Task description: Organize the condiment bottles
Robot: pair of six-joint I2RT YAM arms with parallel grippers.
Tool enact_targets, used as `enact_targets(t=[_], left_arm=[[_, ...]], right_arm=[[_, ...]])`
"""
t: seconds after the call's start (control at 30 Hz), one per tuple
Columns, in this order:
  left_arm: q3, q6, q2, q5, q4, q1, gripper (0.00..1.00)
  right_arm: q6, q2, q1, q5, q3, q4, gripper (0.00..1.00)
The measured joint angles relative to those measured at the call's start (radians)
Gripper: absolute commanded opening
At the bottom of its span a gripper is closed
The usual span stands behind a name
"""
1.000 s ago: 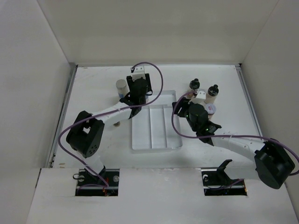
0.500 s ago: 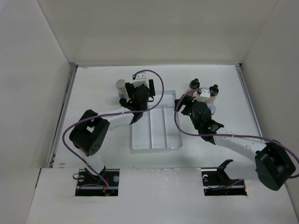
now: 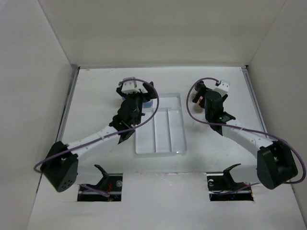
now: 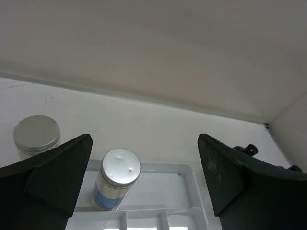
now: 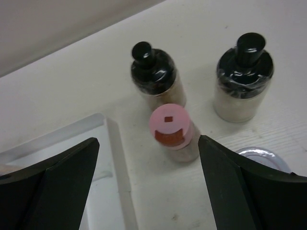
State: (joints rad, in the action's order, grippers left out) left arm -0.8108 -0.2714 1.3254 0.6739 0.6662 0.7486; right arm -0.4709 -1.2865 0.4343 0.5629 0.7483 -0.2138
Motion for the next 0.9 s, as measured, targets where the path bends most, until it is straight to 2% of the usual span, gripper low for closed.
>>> enact_targets(t=[0.1,0.17,0.3,0.47,0.63,0.73,0.9], left_arm=[[0.117,-0.010,-0.127,-0.002,0.036,0.009,0.75],[0.204,-0.018,-0.206,-0.003,0.041,0.013,0.69],[0.356,-0.033,-0.352,-0.001,0.033,0.027,0.69],[0.453,-0.049,-0.482,0.008,0.022,0.032,0.71],[0.491,-0.059,-0.507,0.018,0.019,-0.006,0.74],[0.509,-0.066,-0.515,0.026,0.015,-0.030,0.76],[0.523,-0.074,-0.536,0.028,0.011,-0.050,0.80]], right_arm=[[0.018,-0.066,-0.044,0.001,0.030,0.033,0.91],[0.029,-0.109,-0.054,-0.002,0.044,0.058,0.90],[0.041,-0.171,-0.054,-0.016,0.059,0.088,0.87],[0.056,-0.231,-0.058,-0.026,0.114,0.115,0.75],[0.068,-0.291,-0.082,-0.026,0.182,0.114,0.65],[0.075,-0.325,-0.092,-0.025,0.198,0.113,0.65],[0.080,-0.343,-0.094,-0.024,0.200,0.117,0.45]])
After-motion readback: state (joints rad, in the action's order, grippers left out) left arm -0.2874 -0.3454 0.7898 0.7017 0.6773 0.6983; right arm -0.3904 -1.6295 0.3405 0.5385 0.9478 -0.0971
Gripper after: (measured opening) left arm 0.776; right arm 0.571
